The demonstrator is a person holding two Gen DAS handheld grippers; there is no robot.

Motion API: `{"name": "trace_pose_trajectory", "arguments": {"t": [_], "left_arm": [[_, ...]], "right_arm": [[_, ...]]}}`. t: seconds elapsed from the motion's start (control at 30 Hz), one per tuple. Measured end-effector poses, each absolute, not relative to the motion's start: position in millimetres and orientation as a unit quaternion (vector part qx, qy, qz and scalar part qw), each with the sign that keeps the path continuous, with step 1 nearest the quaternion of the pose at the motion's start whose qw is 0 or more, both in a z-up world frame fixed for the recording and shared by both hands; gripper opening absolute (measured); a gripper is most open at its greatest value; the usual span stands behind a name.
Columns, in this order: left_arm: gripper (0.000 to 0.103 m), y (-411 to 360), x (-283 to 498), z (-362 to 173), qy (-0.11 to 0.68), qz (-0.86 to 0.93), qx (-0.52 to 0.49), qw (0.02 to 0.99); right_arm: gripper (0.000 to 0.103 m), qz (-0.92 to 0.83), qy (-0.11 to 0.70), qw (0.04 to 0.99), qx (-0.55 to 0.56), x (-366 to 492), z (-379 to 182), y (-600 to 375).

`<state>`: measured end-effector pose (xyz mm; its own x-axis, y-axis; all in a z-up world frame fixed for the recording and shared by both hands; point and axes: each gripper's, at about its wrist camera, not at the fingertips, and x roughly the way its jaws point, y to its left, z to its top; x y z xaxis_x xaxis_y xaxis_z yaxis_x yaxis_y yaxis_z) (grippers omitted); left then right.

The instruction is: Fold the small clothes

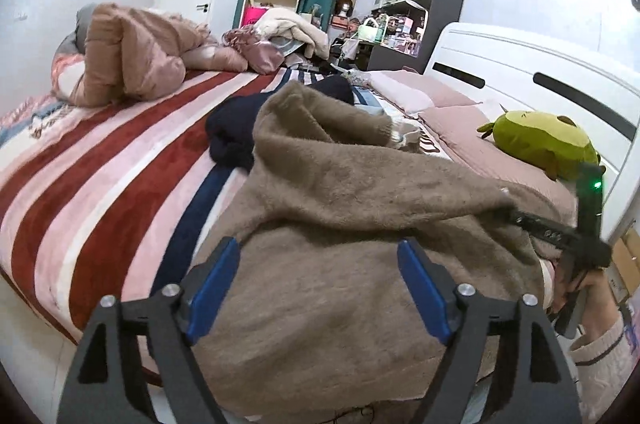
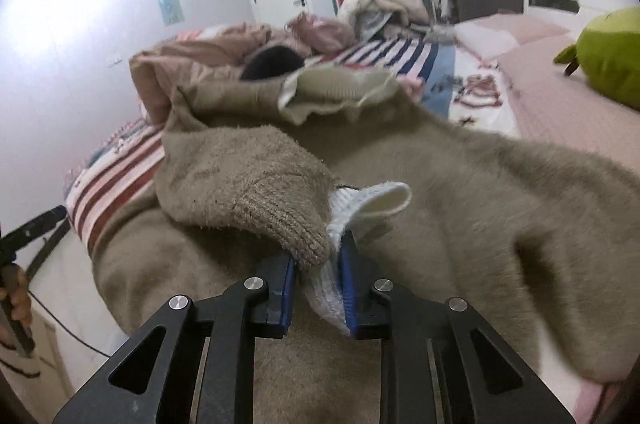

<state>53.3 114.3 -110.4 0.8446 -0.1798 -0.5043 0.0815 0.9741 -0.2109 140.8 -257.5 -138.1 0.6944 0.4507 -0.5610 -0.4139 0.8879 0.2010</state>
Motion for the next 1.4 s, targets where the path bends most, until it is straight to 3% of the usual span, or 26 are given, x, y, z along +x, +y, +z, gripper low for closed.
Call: {"name": "trace_pose_trajectory", "arguments": {"t": [0.1, 0.27, 0.37, 0.4, 0.47, 0.5, 0.53, 0.73, 0.8, 0.87, 0.93, 1.0, 1.4], "left_arm": [[0.083, 104, 59, -105, 0.270, -0.071, -0.080, 0.957], [0.084, 95, 66, -103, 0.270, -0.081, -0.071, 0.957], [0.086, 90, 69, -104, 0.274, -0.084, -0.068, 0.956], [0.086, 89, 70, -104, 0.275, -0.084, -0.067, 0.955], [0.087, 89, 71, -105, 0.278, -0.082, -0.066, 0.955], [0.087, 89, 71, -106, 0.279, -0.081, -0.066, 0.955], [0.087, 90, 71, -106, 0.279, -0.080, -0.067, 0.955], [0.088, 91, 71, -108, 0.287, -0.071, -0.072, 0.953], [0.088, 90, 71, -108, 0.289, -0.066, -0.069, 0.952], [0.089, 89, 71, -108, 0.289, -0.060, -0.065, 0.953], [0.092, 89, 70, -108, 0.289, -0.055, -0.063, 0.954], [0.093, 88, 69, -108, 0.289, -0.048, -0.059, 0.954], [0.099, 87, 68, -106, 0.278, 0.026, -0.014, 0.960]], "right_arm": [[0.014, 0.217, 0.313, 0.925, 0.021, 135, -128, -271], [0.017, 0.262, 0.423, 0.867, 0.018, 140, -157, -276], [0.022, 0.266, 0.428, 0.864, 0.010, 132, -167, -277], [0.026, 0.267, 0.424, 0.865, 0.009, 128, -168, -279], [0.048, 0.266, 0.416, 0.870, 0.014, 124, -168, -284], [0.064, 0.263, 0.409, 0.874, 0.011, 123, -168, -286], [0.072, 0.260, 0.405, 0.876, -0.002, 122, -171, -286], [0.077, 0.272, 0.426, 0.863, -0.013, 130, -198, -281], [0.076, 0.283, 0.410, 0.867, 0.011, 131, -195, -282], [0.068, 0.313, 0.398, 0.861, 0.045, 132, -191, -283], [0.036, 0.324, 0.391, 0.859, 0.070, 134, -185, -283], [0.020, 0.314, 0.386, 0.865, 0.070, 135, -180, -282], [0.018, 0.358, 0.356, 0.853, 0.134, 121, -131, -292]]}}
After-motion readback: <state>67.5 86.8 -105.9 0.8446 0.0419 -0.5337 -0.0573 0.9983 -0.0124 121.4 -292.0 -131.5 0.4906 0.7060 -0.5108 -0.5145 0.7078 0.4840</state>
